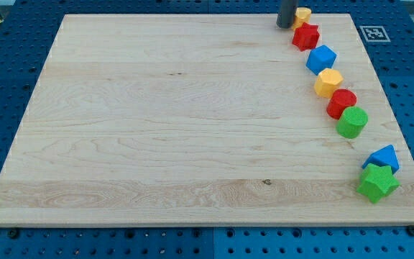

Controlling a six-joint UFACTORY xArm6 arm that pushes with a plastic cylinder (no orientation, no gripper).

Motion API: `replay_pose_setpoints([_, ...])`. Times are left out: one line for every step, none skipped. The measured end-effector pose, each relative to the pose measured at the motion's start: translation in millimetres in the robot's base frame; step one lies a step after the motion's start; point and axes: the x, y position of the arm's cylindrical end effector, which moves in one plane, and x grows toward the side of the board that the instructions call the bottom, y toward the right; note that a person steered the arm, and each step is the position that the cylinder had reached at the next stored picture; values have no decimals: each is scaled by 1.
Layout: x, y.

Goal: Slide the green star slightly left

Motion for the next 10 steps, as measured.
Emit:
replay_pose_setpoints([11, -42])
replay_pose_setpoints([50, -87])
replay_pose_setpoints([117, -136])
replay_pose_setpoints([189, -161])
replay_pose_setpoints([256, -161])
replay_pose_setpoints([327, -150])
replay_pose_setpoints([363, -102])
replay_pose_setpoints([388, -47])
replay_pose_setpoints([393, -16])
replay_pose_setpoints([393, 42])
